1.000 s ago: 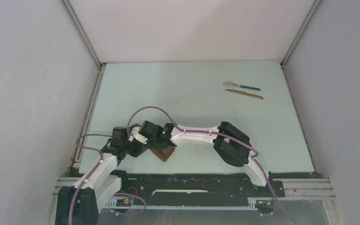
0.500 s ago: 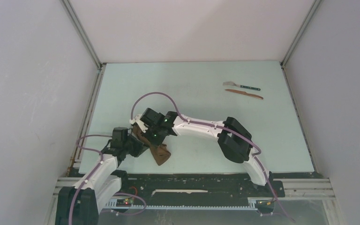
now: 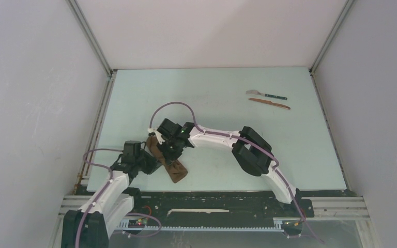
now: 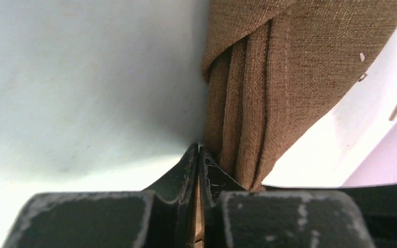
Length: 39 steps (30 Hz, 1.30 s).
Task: Fold the napkin into a case and place the utensils inside
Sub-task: Stuff the top corner of the smaller-rectangle-folded napkin into the folded napkin.
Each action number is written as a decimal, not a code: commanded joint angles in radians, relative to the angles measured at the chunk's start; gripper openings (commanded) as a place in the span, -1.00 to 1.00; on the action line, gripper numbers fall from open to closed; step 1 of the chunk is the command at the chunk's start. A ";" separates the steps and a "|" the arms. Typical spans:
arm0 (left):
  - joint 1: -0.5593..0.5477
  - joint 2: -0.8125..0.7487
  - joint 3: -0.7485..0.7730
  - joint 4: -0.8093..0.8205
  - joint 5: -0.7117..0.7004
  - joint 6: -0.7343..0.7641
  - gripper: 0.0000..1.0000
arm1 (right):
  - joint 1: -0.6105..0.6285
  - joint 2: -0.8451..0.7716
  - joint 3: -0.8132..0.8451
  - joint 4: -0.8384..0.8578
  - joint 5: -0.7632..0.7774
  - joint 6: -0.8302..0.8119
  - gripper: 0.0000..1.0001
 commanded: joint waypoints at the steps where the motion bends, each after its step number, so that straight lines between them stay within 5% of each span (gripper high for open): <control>1: -0.006 -0.067 0.096 -0.220 -0.101 0.070 -0.77 | -0.008 0.021 -0.029 0.039 -0.035 0.045 -0.68; 9: 0.134 -0.149 0.265 -0.382 -0.130 0.128 -0.63 | -0.037 -0.003 -0.071 0.069 -0.035 0.055 -0.66; 17: 0.188 0.138 0.299 -0.067 0.178 0.174 -0.77 | -0.044 -0.019 -0.077 0.083 -0.037 0.056 -0.64; 30: 0.189 0.359 0.245 0.116 0.112 0.173 -0.85 | -0.052 -0.052 -0.077 0.079 -0.034 0.075 -0.51; 33: 0.193 0.391 0.234 0.142 0.091 0.182 -0.85 | -0.057 -0.067 -0.076 0.068 -0.049 0.078 -0.34; 39: 0.193 0.437 0.215 0.199 0.083 0.210 -0.82 | -0.066 -0.196 -0.109 -0.009 -0.044 0.082 0.37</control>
